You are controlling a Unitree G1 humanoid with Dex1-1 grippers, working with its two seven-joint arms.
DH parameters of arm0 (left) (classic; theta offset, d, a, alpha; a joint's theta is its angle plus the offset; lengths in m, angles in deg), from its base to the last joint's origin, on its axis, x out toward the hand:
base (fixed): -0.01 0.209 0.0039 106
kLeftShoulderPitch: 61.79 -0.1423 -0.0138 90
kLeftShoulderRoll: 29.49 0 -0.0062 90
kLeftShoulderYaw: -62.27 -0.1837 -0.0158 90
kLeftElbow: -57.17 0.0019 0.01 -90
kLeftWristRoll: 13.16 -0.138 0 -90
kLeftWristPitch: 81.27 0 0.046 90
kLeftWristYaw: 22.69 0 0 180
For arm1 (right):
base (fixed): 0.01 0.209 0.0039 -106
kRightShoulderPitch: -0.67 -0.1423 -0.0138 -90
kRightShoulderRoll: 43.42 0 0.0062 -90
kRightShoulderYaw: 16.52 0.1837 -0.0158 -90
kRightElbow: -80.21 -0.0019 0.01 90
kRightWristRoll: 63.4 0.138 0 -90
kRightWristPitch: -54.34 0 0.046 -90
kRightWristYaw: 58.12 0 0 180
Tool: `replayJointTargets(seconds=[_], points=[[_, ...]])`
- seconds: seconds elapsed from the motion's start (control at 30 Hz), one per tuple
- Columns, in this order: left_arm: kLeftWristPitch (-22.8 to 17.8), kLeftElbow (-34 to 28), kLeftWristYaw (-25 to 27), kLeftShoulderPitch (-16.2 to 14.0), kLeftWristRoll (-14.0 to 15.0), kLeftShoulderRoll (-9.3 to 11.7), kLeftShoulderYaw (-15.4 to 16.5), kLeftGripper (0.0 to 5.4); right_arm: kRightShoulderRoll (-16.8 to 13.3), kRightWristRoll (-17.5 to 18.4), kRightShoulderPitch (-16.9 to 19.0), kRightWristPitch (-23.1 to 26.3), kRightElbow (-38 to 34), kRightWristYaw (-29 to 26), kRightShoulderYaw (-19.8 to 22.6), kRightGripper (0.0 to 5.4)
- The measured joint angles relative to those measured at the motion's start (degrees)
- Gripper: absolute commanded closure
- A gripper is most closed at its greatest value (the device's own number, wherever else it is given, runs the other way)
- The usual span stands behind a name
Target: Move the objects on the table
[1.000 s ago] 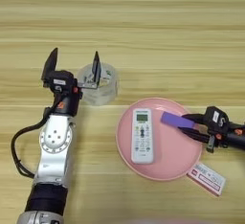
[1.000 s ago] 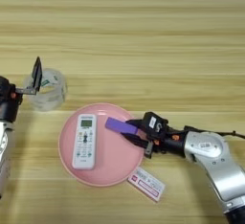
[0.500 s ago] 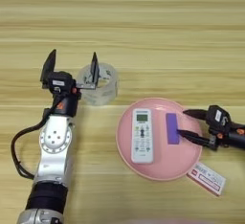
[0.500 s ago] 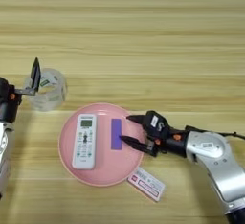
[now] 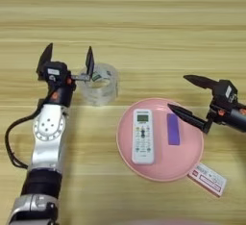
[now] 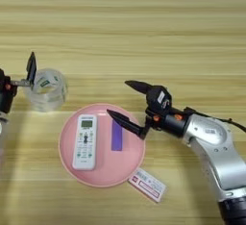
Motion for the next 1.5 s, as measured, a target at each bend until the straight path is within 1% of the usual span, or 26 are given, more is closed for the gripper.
replayJointTargets(seconds=[0.03, 0.07, 0.1, 0.13, 0.17, 0.27, 0.33, 0.37, 0.4, 0.43, 0.47, 0.53, 0.6, 0.63, 0.67, 0.73, 0.8, 0.87, 0.9, 0.93, 1.03, 1.2, 1.3, 1.37, 1.4, 1.5], points=[[0.0, 0.7, -0.1, 1.2, -0.2, 0.9, 0.3, 0.00, 0.2, 0.1, 0.0, 0.0, 0.0, 0.0, 0.0, 0.09], [-0.1, 3.7, -0.1, 3.4, -1.0, 2.5, 0.6, 0.00, 0.7, 0.6, -0.2, 0.0, 0.0, 0.6, 0.2, 0.02], [-0.1, 5.6, -0.2, 5.0, -1.6, 3.8, 1.1, 0.00, 1.1, 0.9, -0.2, 0.0, 0.0, 1.0, 0.3, 0.02], [0.1, 6.6, -0.2, 5.8, -2.0, 4.4, 1.4, 0.00, 1.1, 1.0, -0.2, 0.0, 0.0, 1.1, 0.4, 0.02], [0.2, 9.5, -0.2, 7.6, -2.4, 5.8, 1.6, 0.00, 1.6, 1.6, -0.3, 0.0, 0.0, 1.4, 0.7, 0.02], [0.3, 15.7, 0.0, 11.1, -3.0, 8.2, 1.8, 0.00, 3.5, 2.6, -0.4, 0.0, 0.0, 3.8, 2.0, 0.02], [0.5, 18.1, 0.4, 12.7, -3.7, 9.0, 1.6, 0.00, 5.1, 3.3, -0.9, -0.1, 0.2, 6.2, 3.6, 0.02], [0.7, 20.2, 1.0, 14.0, -4.7, 9.8, 1.1, 0.00, 7.3, 3.7, -2.3, -0.5, 0.9, 9.7, 5.9, 0.02], [0.8, 21.8, 1.2, 15.2, -4.9, 10.5, 0.9, 0.00, 9.0, 3.8, -4.3, -1.4, 2.2, 13.2, 8.1, 0.02], [0.8, 21.8, 1.2, 15.3, -4.9, 10.5, 0.9, 0.00, 9.1, 3.8, -4.4, -1.5, 2.3, 13.4, 8.2, 0.02], [1.0, 23.0, 1.8, 15.7, -5.1, 10.8, 0.5, 0.00, 10.3, 3.8, -4.8, -1.9, 3.3, 15.6, 9.4, 0.02], [0.9, 25.2, 3.5, 17.2, -5.3, 11.4, -0.1, 0.00, 13.5, 3.6, -7.1, -3.8, 6.1, 22.1, 12.8, 0.02], [0.7, 26.3, 4.3, 18.2, -5.3, 12.0, -0.2, 0.00, 14.6, 2.9, -8.2, -5.5, 7.2, 25.0, 14.3, 0.02], [0.1, 27.9, 5.0, 19.3, -5.3, 12.6, -0.2, 0.00, 15.2, 1.4, -8.5, -7.3, 7.7, 27.2, 14.8, 0.02], [0.0, 28.6, 5.2, 19.7, -5.3, 12.8, -0.2, 0.00, 15.6, 0.8, -8.6, -8.0, 7.9, 28.1, 15.3, 0.02], [-0.4, 31.3, 6.0, 20.6, -5.4, 13.4, -0.3, 0.00, 16.2, -1.8, -8.7, -10.9, 9.0, 31.0, 15.9, 0.02], [-0.8, 34.2, 6.1, 21.9, -6.6, 14.4, -0.8, 0.00, 16.7, -4.3, -8.8, -13.4, 10.2, 33.5, 16.3, 0.02], [-1.1, 36.5, 5.8, 23.3, -7.3, 15.4, -1.1, 0.00, 17.0, -5.8, -8.8, -15.2, 11.2, 34.9, 16.4, 0.02], [-1.7, 38.5, 5.5, 24.7, -8.4, 16.1, -1.6, 0.00, 17.3, -7.0, -8.8, -16.3, 12.0, 35.7, 16.3, 0.02], [-1.8, 39.5, 5.4, 25.3, -9.2, 16.5, -2.1, 0.00, 17.5, -7.4, -8.8, -16.6, 12.1, 36.0, 16.2, 0.02], [-2.2, 42.4, 4.6, 26.7, -11.2, 17.1, -3.4, 0.00, 18.1, -7.9, -8.8, -17.7, 12.5, 36.1, 15.6, 0.02], [-2.6, 46.3, 2.4, 27.8, -15.0, 17.2, -6.9, 0.00, 18.3, -7.9, -8.7, -17.9, 12.5, 36.1, 15.5, 0.02], [-4.1, 48.6, 1.1, 29.5, -18.4, 17.1, -9.6, 0.00, 18.6, -7.5, -8.5, -17.9, 12.0, 36.1, 15.5, 0.02], [-4.4, 49.3, 1.1, 29.9, -19.2, 17.0, -10.8, 0.00, 18.6, -7.2, -8.3, -17.9, 11.1, 36.1, 15.5, 0.02], [-4.4, 49.6, 1.2, 30.0, -20.4, 17.0, -11.7, 0.00, 18.6, -7.0, -8.3, -17.9, 10.7, 36.1, 15.5, 0.02], [-4.4, 50.2, 1.9, 30.0, -21.4, 16.7, -13.4, 0.00, 18.6, -6.6, -8.1, -17.9, 9.6, 36.1, 15.5, 0.02]])
